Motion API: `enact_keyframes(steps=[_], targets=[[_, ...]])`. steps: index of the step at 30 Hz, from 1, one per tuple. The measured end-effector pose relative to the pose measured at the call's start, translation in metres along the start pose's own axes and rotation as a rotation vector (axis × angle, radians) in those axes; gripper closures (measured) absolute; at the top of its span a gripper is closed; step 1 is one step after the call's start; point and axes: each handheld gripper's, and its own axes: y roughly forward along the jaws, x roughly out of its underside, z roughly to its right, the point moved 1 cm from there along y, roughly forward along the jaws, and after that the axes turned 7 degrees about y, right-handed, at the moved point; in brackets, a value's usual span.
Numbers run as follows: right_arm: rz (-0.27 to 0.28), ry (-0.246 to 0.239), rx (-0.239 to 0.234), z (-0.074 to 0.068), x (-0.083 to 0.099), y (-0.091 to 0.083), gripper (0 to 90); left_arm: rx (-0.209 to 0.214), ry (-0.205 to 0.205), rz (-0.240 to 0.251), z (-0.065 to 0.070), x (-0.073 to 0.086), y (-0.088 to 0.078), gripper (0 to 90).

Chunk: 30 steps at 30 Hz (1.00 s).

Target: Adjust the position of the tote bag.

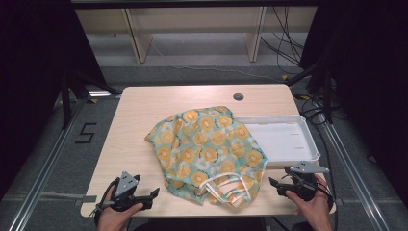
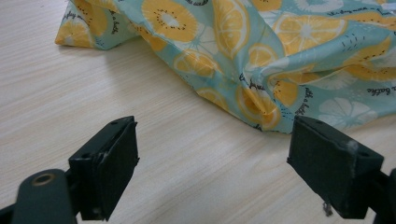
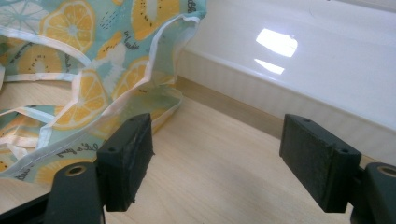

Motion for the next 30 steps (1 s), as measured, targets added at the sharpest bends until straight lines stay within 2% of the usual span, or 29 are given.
enact_keyframes(steps=[3,5,6,7,8,10,13,15,16,17,18,23,24,25,27,28,29,30], targets=[[-0.006,0.022,-0.001,-0.001,0.000,-0.001,26.4,-0.003,-0.002,-0.005,0.001,0.000,0.000,16.3],[-0.007,0.013,0.001,0.000,0.000,0.000,26.4,-0.002,0.002,-0.009,0.001,0.000,0.000,17.3],[-0.009,0.010,0.005,0.000,0.000,0.000,26.4,0.003,0.023,-0.010,0.000,-0.001,0.000,17.3],[-0.006,0.002,0.004,0.001,0.000,0.000,26.4,0.001,0.005,-0.006,0.002,-0.001,0.001,18.2],[0.000,-0.028,0.002,0.003,0.000,0.001,26.4,0.005,0.019,-0.022,0.002,-0.001,0.000,18.2],[0.002,-0.025,-0.001,0.002,0.000,0.001,26.4,0.014,0.008,-0.010,0.003,-0.001,0.001,20.2],[0.004,-0.023,-0.002,0.003,-0.001,0.001,26.4,0.019,0.013,-0.005,0.005,-0.002,0.002,21.4],[0.005,-0.023,-0.002,0.003,-0.001,0.001,26.4,0.016,0.019,-0.017,0.005,-0.002,0.002,21.4],[0.001,0.003,0.000,0.000,0.000,0.000,26.4,0.013,0.017,-0.010,0.006,-0.002,0.003,21.4],[0.001,0.003,0.000,0.000,0.000,0.000,26.4,0.013,0.017,-0.010,0.006,-0.002,0.003,21.4],[0.013,-0.039,0.010,0.003,-0.001,0.001,26.4,0.018,0.015,-0.003,0.007,-0.002,0.004,21.4],[0.014,-0.038,0.007,0.002,-0.001,0.000,26.3,0.023,0.027,-0.010,0.008,-0.003,0.004,21.3],[0.009,-0.003,-0.003,-0.001,-0.001,0.000,26.1,0.030,0.017,-0.005,0.009,-0.004,0.004,21.4],[0.017,-0.031,-0.006,0.002,-0.002,0.001,25.9,0.039,0.012,-0.009,0.009,-0.004,0.005,21.5],[0.023,-0.042,0.003,0.002,-0.002,0.001,25.9,0.050,0.012,-0.013,0.010,-0.004,0.006,21.4],[0.017,-0.034,-0.005,0.002,-0.002,0.001,25.9,0.057,0.030,-0.032,0.009,-0.004,0.006,21.4],[0.018,-0.035,-0.006,0.001,-0.002,0.001,25.9,0.057,0.030,-0.032,0.009,-0.004,0.006,21.5],[0.018,-0.035,-0.006,0.001,-0.002,0.001,25.9,0.056,-0.004,-0.011,0.011,-0.004,0.008,21.5]])
